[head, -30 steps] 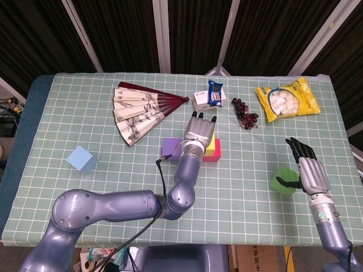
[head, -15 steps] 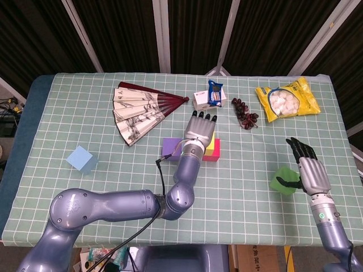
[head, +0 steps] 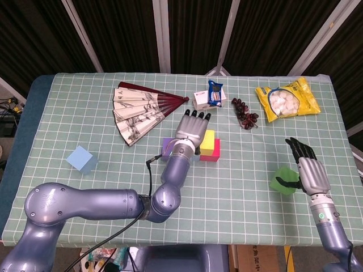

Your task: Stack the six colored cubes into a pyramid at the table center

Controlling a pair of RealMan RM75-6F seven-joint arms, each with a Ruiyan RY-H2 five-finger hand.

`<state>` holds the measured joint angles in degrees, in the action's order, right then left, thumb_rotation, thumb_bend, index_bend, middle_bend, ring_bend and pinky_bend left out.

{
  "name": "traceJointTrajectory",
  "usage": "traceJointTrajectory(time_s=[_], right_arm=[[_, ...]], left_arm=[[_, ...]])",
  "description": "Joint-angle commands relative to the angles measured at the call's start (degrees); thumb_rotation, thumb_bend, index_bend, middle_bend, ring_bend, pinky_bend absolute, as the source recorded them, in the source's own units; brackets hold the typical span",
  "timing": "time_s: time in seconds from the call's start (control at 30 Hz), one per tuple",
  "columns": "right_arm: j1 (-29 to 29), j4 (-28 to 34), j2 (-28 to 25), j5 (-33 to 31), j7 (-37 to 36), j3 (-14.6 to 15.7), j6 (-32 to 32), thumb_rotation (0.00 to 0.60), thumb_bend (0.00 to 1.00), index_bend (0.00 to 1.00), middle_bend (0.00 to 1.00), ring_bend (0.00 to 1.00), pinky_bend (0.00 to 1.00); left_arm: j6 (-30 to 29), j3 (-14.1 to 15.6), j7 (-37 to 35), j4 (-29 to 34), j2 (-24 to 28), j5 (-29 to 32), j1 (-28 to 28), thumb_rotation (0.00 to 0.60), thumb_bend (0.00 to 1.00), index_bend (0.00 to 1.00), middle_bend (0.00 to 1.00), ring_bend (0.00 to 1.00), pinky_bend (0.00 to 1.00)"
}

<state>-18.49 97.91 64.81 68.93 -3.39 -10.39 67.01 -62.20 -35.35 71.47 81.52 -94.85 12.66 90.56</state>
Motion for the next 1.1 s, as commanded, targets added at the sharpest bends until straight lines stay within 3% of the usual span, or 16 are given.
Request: traceJointTrajectory(time_s=[0.03, 0.3, 0.5, 0.63, 0.83, 1.1], right_arm=[[0.03, 0.02, 0.0, -0.04, -0.09, -0.03, -0.01, 0.6, 0.21, 0.0, 0.01, 0.0, 0.0], [0.08, 0.41, -0.13, 0.14, -0.3, -0.18, 0.28, 0.6, 0.21, 0.0, 0.01, 0.0, 0.0], [0.2, 0.74, -0.24, 0.34, -0.3, -0.07, 0.41, 0.6, 0.21, 0.0, 0.01, 0.0, 0.0], [0.2, 0.86, -0.25, 0.55, -0.02, 0.14, 0.38, 0.6, 0.21, 0.0, 0.01, 0.0, 0.0], [0.15, 0.7, -0.2, 0.49, 0.32, 0.04, 0.54, 0.6, 0.21, 0.0, 0.01, 0.0, 0.0], [0.15, 0.06, 0.24, 0.28, 1.41, 0.28, 0.67, 0.6, 0.21, 0.0, 0.01, 0.0, 0.0]], left_arm=[[-4.77, 0.49, -5.18, 7.36, 4.0, -3.84, -4.21, 0.6, 0.13, 0.0, 0.09, 0.06, 0.0], [-12.73, 5.8, -11.55, 21.66, 11.49, -10.95, -13.29, 0.6, 0.13, 0.0, 0.09, 0.06, 0.0], [-17.5, 11.54, -16.09, 32.15, 17.59, -18.37, -20.81, 0.6, 0.13, 0.0, 0.09, 0.06, 0.0], [-18.43, 16.97, -19.29, 36.9, 21.77, -25.41, -26.37, 0.6, 0.09, 0.0, 0.09, 0.06, 0.0], [-14.36, 24.89, -24.9, 38.38, 27.02, -38.83, -33.4, 0.6, 0.05, 0.0, 0.09, 0.06, 0.0], [-6.76, 36.73, -34.19, 29.48, 31.48, -65.1, -41.64, 0.6, 0.03, 0.0, 0.13, 0.06, 0.0]])
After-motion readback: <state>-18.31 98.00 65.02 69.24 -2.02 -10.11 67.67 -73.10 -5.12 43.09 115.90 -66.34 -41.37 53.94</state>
